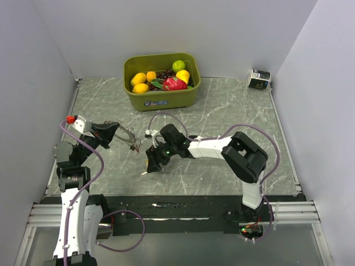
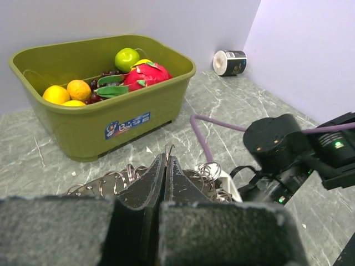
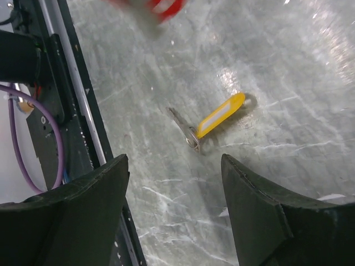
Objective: Put the keys on the keyring
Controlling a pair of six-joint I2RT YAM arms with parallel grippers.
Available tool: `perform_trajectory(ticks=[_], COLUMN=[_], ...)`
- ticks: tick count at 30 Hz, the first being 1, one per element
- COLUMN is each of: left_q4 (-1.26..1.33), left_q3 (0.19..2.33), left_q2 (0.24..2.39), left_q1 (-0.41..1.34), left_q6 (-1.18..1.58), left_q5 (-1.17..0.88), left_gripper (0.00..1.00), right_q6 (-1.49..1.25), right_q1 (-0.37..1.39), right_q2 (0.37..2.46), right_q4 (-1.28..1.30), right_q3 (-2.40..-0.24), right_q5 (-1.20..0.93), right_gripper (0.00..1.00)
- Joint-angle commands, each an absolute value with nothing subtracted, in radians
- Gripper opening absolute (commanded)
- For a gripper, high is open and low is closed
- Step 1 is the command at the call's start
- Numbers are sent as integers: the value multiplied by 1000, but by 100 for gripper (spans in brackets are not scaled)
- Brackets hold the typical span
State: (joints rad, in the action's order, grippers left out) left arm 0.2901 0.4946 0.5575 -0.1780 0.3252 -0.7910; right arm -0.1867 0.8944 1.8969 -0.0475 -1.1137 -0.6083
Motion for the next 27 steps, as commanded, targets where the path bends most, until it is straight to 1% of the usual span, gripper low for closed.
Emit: perform_trajectory(ticks=[1,2,7,10,11,15,16,18,19,21,27], left_q4=[377,380,377,368,370,368,368,370,370,368,359], left_q3=[502,500,499,500,500,499,500,500,499,499,499], left_q2=[537,537,534,531,531,525,525,522,522,520,518], left_q1=[-186,-187,-186,-187,-189,-187,-187,-189,-187,-187,-187], left_q6=[347,350,348,345,342,341,341,341,341,342,334], left_q5=[-824,-824,-830,-825,-828,-824,-824,-825,-827,-825,-830], left_gripper=[1,1,1,1,1,1,1,1,1,1,1], right_q6=[-198,-196,-198,-199,-201,-222,-229,-245,-247,-255,-252], right_q1=[905,905,913,923,925,933,933,931,931,933,910], right_q2=[1937,1948,1986,1994,2000,2016,2016,2017,2016,2006,1908], right_q4=[-66,-51,-37,-28,-23,-18,-28,-38,-47,-55,-83], right_q3=[-1178,-1187,-1204,-1201,-1201,-1198,-1197,-1192,-1192,-1184,-1111], right_q5=[-624,-624,-624,-609,-600,-594,-591,-587,-589,-594,-578], right_gripper=[73,69,64,57,51,34,23,13,6,1,0])
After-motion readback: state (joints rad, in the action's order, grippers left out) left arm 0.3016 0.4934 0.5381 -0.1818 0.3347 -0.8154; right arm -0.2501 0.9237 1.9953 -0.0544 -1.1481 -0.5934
